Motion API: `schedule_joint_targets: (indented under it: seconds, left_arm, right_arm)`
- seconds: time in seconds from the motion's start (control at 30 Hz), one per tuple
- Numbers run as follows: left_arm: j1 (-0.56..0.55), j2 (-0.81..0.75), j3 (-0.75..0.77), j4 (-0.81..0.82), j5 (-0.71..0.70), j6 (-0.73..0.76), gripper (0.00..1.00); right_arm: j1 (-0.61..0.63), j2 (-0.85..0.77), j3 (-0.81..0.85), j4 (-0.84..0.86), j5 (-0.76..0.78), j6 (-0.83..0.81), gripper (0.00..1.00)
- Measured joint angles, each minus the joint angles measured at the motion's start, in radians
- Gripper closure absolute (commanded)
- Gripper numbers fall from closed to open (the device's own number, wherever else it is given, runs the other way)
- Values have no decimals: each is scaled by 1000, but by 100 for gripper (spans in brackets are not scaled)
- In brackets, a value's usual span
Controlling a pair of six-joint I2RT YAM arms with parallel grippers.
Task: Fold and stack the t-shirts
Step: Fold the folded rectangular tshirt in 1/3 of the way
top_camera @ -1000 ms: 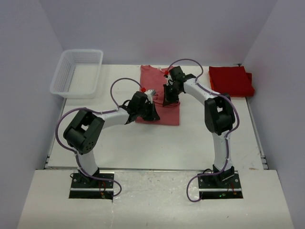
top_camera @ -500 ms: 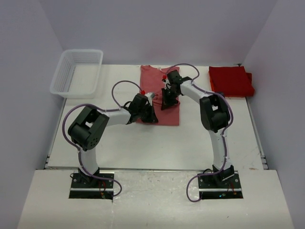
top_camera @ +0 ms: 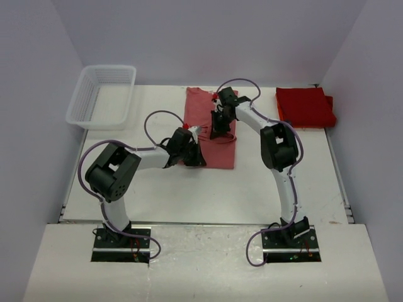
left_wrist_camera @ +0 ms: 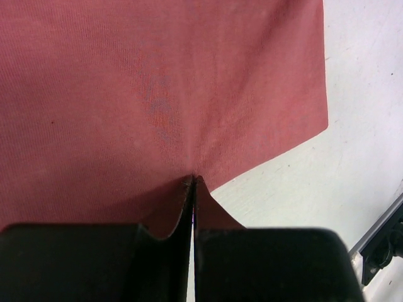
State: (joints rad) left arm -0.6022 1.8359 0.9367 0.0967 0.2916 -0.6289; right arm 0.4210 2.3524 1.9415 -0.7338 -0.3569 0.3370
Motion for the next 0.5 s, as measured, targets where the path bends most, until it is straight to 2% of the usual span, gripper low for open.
schedule_joint_targets:
  seconds: [0.2,0.4,0.5]
  left_arm:
    - [0,-23,-39,7,9,-7,100]
    - [-1,-56,-98,18,23,-14,100]
    - [-1,-68,-112,21,26,-16,100]
  right_arm:
    - [0,89,161,-69,6,3,100]
    - [-13,266,505,-150,7,3,100]
    - [-36,271,527,-142,8,-10,100]
